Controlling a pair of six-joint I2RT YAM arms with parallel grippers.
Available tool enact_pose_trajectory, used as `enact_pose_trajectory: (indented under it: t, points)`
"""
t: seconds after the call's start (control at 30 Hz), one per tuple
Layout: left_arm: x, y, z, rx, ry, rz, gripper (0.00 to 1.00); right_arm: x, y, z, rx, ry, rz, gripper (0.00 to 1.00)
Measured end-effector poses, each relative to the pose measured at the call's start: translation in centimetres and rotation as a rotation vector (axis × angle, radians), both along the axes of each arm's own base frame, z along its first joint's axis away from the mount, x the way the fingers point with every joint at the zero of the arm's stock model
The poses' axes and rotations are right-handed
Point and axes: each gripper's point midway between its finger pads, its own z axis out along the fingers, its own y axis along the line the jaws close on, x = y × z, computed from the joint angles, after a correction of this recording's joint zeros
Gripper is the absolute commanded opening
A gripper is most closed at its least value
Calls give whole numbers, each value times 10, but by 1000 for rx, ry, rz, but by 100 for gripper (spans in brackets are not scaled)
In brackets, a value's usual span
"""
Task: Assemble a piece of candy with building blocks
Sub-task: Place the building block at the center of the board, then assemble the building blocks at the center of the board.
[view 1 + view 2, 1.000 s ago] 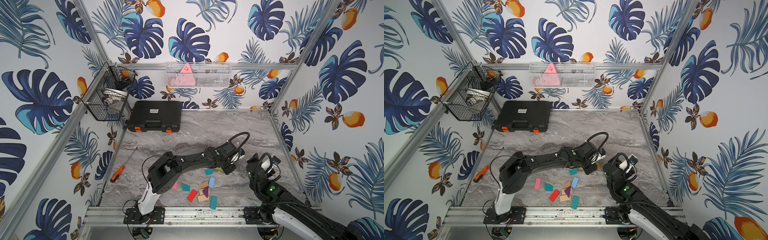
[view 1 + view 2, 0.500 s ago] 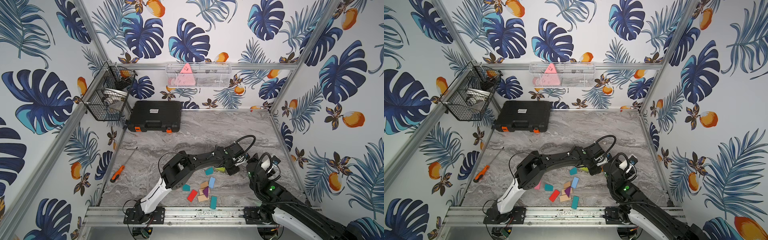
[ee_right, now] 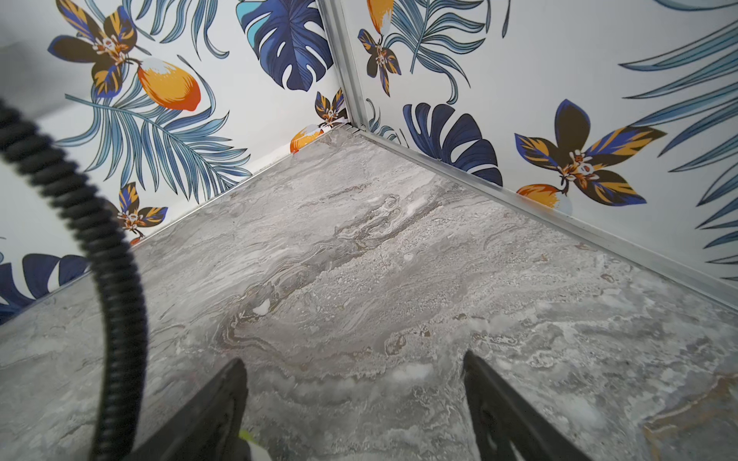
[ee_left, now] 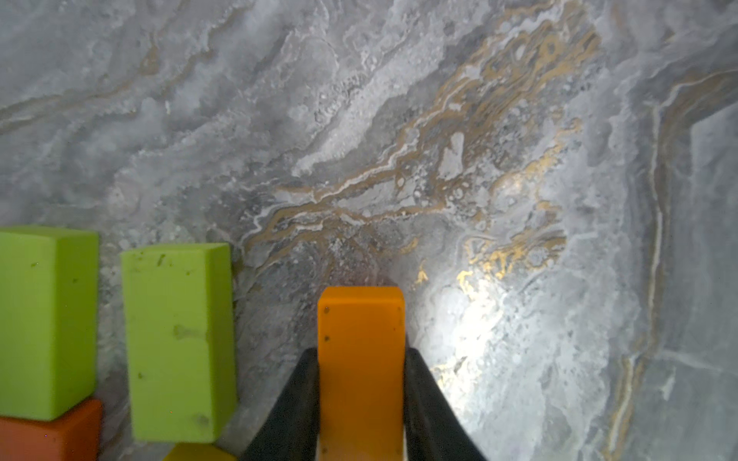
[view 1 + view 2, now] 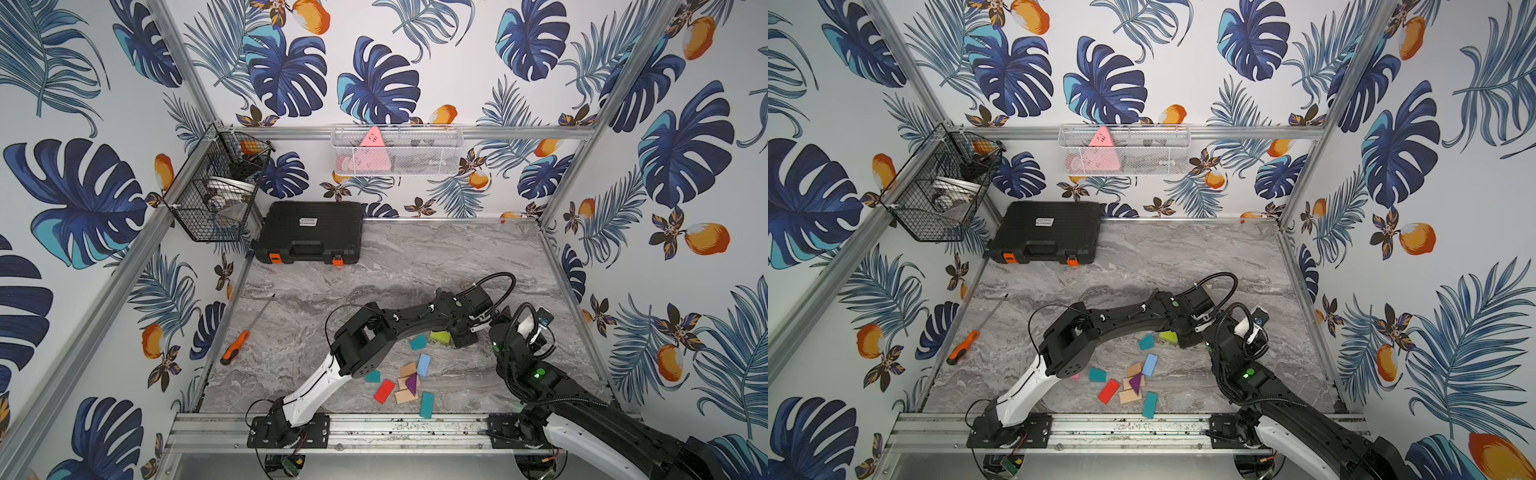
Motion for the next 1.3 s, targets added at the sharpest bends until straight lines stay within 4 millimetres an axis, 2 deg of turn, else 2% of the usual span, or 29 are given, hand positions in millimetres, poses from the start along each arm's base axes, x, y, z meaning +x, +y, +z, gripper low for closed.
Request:
enact_pose_trajectory:
  t: [0.17, 0.33, 0.5, 0.77, 1.0, 1.13, 1.23, 1.3]
  points:
    - [5, 3, 1, 22, -25, -14, 38, 2, 3, -3, -6, 16, 11, 87]
    - [8, 6, 0, 35, -40, -16, 52, 4, 5, -2, -11, 17, 23, 87]
    - [7, 10, 7, 36, -49, -11, 58, 5, 8, -1, -7, 9, 47, 88]
    - [3, 17, 25, 30, -35, 23, 60, 12, 16, 11, 21, -41, 78, 89]
    - [-1, 20, 27, 18, 4, 63, 62, 14, 21, 16, 9, -41, 115, 91]
    - [2, 35, 34, 2, 10, 87, 61, 16, 31, 21, 44, -60, 187, 91]
    - [4, 55, 47, -22, 22, 158, 61, 16, 40, 21, 58, -69, 249, 91]
    - [9, 64, 75, -94, -7, 219, 61, 14, 43, 12, 39, -32, 288, 91]
